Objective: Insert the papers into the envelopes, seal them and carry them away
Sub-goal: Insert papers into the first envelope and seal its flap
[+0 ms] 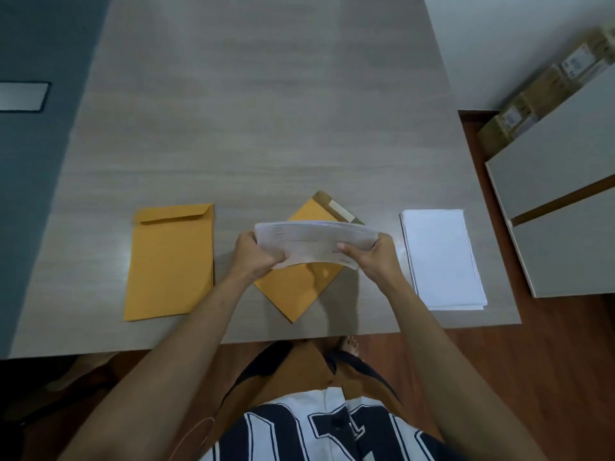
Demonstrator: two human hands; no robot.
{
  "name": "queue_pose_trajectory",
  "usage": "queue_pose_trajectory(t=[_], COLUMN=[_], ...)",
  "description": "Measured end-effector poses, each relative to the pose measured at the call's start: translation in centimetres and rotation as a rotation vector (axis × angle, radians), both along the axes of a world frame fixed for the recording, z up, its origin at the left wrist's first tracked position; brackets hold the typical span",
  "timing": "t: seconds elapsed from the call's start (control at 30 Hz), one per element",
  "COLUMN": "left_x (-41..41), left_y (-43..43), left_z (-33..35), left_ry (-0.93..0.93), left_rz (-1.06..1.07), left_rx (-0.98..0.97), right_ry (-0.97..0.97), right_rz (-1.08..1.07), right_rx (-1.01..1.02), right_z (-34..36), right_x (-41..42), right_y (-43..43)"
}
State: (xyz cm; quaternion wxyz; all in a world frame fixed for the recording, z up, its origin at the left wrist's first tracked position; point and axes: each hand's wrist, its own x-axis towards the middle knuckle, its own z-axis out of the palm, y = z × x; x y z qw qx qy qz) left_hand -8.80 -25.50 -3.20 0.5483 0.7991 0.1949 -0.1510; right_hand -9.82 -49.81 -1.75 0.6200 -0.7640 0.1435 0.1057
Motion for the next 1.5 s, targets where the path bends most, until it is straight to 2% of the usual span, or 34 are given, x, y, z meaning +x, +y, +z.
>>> queue_pose_trajectory(t=[0.27, 0.57, 0.73, 0.9, 1.07, 1.2, 1.5], left_x=[0.1, 2.1, 3.4, 3.4, 3.6, 4.6, 5.4], left_y=[-0.6, -2.4, -4.7, -7.6, -9.3, -10.2, -11.3], left_z=[-0.5, 0.9, -0.1, -0.5, -0.6, -0.7, -0.4], left_ry=[0.001, -0.104, -0.160, -0.165, -0.057, 0.020, 0.038], left_rz=[0.081, 0.017, 0.000, -0.510, -0.736, -0.775, -0.739], left_rx=[-0.069, -0.102, 0.105, 0.594, 0.873, 1.003, 1.047], right_ry=[0.090, 0.104, 0.083, 0.044, 0.035, 0.053, 0.004], right_rz=[-0.078, -0.155, -0.215, -0.235, -0.125, -0.059, 0.016], right_rx=[0.118, -0.043, -0.100, -0.228, -0.346, -0.417, -0.498], right_z=[0.1, 1.7, 3.4, 4.7, 5.5, 5.1, 4.4], right_x=[-0.7, 0.9, 2.7, 5.2, 7.1, 8.3, 9.5], right_y=[0.7, -1.2, -5.9, -11.4, -13.2, -13.5, -13.6])
